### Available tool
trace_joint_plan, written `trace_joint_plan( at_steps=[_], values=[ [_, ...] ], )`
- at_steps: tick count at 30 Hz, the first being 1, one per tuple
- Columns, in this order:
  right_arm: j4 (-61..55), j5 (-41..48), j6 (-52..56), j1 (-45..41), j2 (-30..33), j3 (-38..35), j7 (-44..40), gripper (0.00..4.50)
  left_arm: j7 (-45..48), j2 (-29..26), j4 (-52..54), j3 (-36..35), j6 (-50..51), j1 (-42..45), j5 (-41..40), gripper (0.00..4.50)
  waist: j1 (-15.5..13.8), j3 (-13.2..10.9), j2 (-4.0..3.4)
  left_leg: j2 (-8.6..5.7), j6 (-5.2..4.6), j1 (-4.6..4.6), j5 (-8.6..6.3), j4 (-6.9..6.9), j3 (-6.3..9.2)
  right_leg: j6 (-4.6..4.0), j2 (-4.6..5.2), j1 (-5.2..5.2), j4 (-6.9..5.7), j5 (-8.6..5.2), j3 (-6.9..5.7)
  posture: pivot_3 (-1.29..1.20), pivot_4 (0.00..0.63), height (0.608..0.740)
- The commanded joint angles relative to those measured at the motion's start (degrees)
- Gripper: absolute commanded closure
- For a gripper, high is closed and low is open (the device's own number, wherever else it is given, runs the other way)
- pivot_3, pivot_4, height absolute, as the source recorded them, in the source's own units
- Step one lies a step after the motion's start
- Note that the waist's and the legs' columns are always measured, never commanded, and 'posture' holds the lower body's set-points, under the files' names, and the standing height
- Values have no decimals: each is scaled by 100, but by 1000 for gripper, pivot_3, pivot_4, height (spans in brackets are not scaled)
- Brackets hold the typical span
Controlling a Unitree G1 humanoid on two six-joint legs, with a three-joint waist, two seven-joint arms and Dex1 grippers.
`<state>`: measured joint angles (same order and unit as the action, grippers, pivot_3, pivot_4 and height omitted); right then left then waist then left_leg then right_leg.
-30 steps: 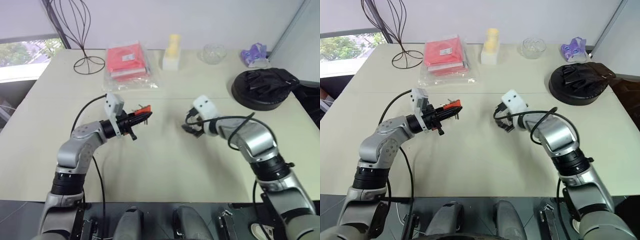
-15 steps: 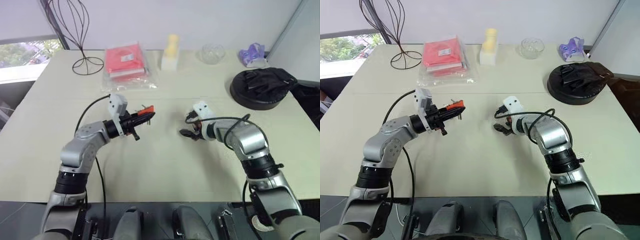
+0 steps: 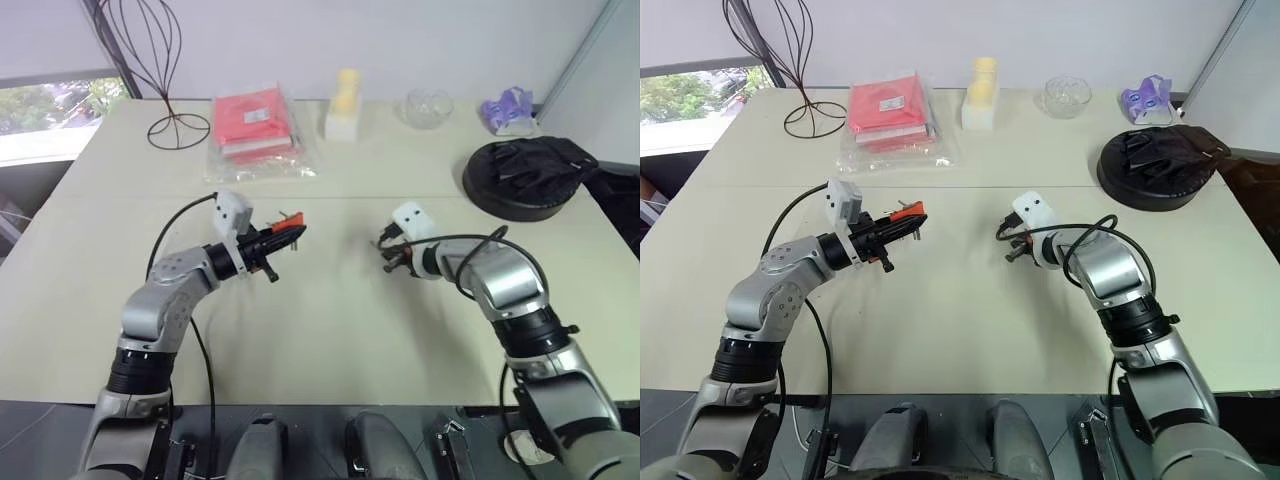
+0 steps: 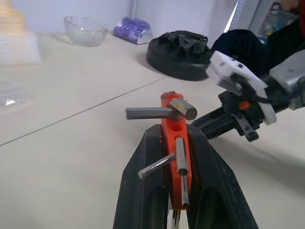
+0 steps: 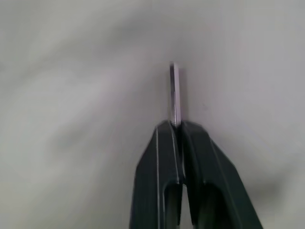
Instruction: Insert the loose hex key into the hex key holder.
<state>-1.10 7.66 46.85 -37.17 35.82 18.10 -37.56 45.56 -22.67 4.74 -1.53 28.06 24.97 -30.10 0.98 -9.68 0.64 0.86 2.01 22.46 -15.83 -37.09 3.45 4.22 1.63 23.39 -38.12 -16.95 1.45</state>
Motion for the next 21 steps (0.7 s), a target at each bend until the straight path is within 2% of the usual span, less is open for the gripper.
trace_joint_plan(
  at_steps=[1, 3, 5, 10, 14, 20, 21],
  values=[
    [-754, -254, -3368, -279, 907, 46, -1786, 4471, 43, -50, 163, -86, -91, 25, -43, 4500, 2, -21, -19, -1, 0, 2, 0, 0, -2, 1, 0, 1, 0, 0, 0, 0, 150, 740],
    [-937, -147, -4971, -104, 1461, 69, -2837, 4471, 122, -54, 128, -35, -79, 33, -50, 4500, 4, -30, -20, -1, 0, 2, 0, 1, -1, 5, -1, 2, 2, -1, 0, 0, 150, 740],
    [-880, -269, -6550, 88, 1906, 192, -3465, 4471, 151, -34, 102, 6, -90, 56, -40, 4500, -1, -29, -18, 4, -6, -3, -4, 0, 5, 6, -5, -6, 3, -2, -6, 0, 150, 740],
    [-732, -154, -8500, 453, 2233, 290, -4205, 4471, 130, 61, 3, 1, -102, 164, -53, 4500, -2, -32, -18, 5, -8, -8, -5, -8, 1, 6, 3, -15, 4, -2, -2, 0, 150, 740],
    [-21, -888, -9097, 416, 2159, 515, -4280, 4471, 97, 116, 47, 14, -83, 129, -49, 4500, 2, -32, -18, 8, -6, -12, -4, -10, 1, 5, 3, -16, 1, -2, 0, 0, 150, 740],
    [2081, -2817, -10681, -655, 1563, 688, -3192, 4471, 14, 147, 220, 11, -3, 25, -94, 4500, -5, -35, -22, 6, 32, -14, 18, -8, -9, 4, 1, -11, 0, -2, 4, 0, 150, 740],
    [2277, -2981, -10892, -747, 1537, 743, -3065, 4154, 10, 144, 248, 7, 13, 10, -102, 4500, -12, -35, -22, 6, 37, -13, 21, -5, -8, 4, 1, -10, 0, -2, 4, 0, 150, 740]
  ],
)
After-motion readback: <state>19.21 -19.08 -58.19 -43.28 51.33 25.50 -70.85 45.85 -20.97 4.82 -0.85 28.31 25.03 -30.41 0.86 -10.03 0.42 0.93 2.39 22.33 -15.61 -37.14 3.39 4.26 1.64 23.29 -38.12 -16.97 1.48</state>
